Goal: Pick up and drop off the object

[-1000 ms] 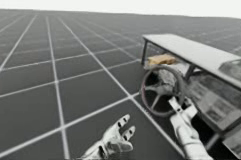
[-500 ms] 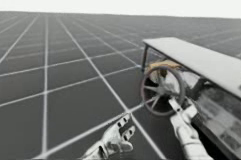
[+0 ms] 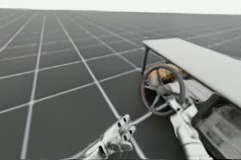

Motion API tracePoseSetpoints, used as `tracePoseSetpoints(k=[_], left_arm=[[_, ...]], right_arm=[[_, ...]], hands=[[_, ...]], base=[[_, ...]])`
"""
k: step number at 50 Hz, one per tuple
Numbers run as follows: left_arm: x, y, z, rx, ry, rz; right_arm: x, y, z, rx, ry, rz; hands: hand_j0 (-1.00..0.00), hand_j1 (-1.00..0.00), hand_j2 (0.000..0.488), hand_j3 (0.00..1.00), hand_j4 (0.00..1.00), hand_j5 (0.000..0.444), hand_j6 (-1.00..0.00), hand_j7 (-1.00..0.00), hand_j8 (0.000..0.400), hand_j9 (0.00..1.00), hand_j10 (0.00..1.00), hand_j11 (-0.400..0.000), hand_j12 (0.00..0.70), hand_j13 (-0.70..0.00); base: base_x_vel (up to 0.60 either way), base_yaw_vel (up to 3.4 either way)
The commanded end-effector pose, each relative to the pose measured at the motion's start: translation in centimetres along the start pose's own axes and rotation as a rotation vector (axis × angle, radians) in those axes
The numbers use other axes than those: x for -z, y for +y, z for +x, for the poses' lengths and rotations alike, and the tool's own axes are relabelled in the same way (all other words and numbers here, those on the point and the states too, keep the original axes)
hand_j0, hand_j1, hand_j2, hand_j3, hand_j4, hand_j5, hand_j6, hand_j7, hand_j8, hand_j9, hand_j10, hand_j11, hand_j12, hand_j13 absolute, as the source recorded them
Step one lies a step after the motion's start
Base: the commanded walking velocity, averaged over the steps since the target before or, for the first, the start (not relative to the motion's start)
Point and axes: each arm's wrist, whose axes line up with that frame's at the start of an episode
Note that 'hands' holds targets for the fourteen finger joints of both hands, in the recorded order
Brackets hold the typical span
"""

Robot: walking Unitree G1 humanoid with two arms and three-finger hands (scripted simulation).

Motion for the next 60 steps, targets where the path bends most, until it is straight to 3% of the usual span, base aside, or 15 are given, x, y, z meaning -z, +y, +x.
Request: tracePoseSetpoints(k=[1,39,60], left_arm=[[-0.13,-0.46,0.16,0.007,0.003,0.016],[-0.13,-0.46,0.16,0.007,0.003,0.016],[-0.13,-0.46,0.16,0.007,0.003,0.016]], right_arm=[[-0.84,-0.24,0.14,-0.003,-0.022,0.032],[-0.84,-0.24,0.14,-0.003,-0.022,0.032],[-0.84,-0.24,0.14,-0.003,-0.022,0.032]], hands=[[0.0,0.0,0.0,1.0,1.0,0.0,0.0,0.0,0.0,1.0,1.0,-0.4,0.0,-0.7],[0.0,0.0,0.0,1.0,1.0,0.0,0.0,0.0,0.0,1.0,1.0,-0.4,0.0,-0.7],[0.0,0.0,0.0,1.0,1.0,0.0,0.0,0.0,0.0,1.0,1.0,-0.4,0.0,-0.7]], base=[[0.47,0.02],[0.31,0.02],[0.26,-1.14]])
